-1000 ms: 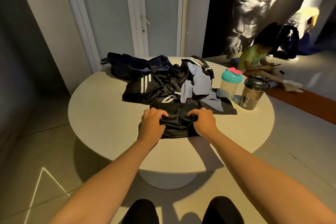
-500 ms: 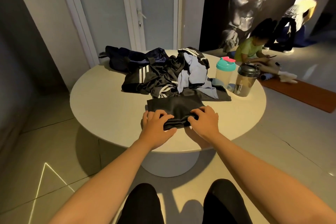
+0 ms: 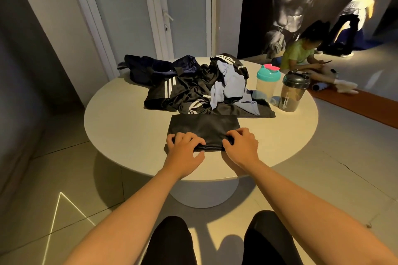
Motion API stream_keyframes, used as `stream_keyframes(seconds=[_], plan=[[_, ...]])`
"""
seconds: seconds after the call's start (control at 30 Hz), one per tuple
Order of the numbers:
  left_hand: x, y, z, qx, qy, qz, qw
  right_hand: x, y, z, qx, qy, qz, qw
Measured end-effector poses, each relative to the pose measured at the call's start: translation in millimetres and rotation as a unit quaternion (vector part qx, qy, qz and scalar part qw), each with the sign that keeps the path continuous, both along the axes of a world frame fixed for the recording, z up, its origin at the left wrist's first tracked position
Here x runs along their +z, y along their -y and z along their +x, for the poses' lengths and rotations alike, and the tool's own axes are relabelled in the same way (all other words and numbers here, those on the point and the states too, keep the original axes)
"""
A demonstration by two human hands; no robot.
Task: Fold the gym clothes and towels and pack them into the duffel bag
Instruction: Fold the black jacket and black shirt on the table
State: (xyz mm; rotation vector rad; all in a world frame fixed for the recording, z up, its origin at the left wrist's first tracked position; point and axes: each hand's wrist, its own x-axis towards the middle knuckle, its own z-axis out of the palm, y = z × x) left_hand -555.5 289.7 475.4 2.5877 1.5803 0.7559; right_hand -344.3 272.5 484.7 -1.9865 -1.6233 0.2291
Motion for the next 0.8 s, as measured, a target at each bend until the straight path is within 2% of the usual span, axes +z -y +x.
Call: stream_keyframes(seconds=[0.1,0.2,0.27,0.3,0.37,0.43,0.5,0.57,0.67,0.73,0.8], plan=[[-2,-5,1,0.058,0.031,-0.011,0.998,0,0,-5,0.020,-0.030,0.005,0.999],[3,-6,-6,0.193,0.152,-0.041,0.968,13,1,-24,0.162,-0.117,-0.001,0.980],[8,-6,-12,0.200,0.228,-0.057,0.951,20,1,-35,0.232,-0.144,0.017,0.962],[10,-5,-14,0.173,0.230,-0.050,0.956,20,-2,-38,0.222,-0.126,0.052,0.966],[12,-3,-16,0.138,0.201,-0.068,0.967,17,-13,-36,0.124,-0.031,0.088,0.988],[12,-2,-19,0.146,0.195,-0.124,0.962,14,-21,-37,0.061,0.023,0.014,0.998],[14,-5,-27,0.160,0.176,-0.138,0.961,10,-27,-46,0.103,0.007,-0.036,0.994],[15,-14,-41,0.171,0.086,-0.139,0.972,8,-31,-61,0.150,-0.008,-0.027,0.988],[27,-28,-69,0.227,-0.020,-0.199,0.953,9,-40,-93,0.194,-0.017,-0.030,0.980],[36,-36,-89,0.266,-0.059,-0.180,0.945,13,-48,-117,0.232,-0.015,-0.042,0.972],[43,-39,-100,0.263,-0.086,-0.138,0.951,17,-58,-140,0.266,-0.005,-0.054,0.962]])
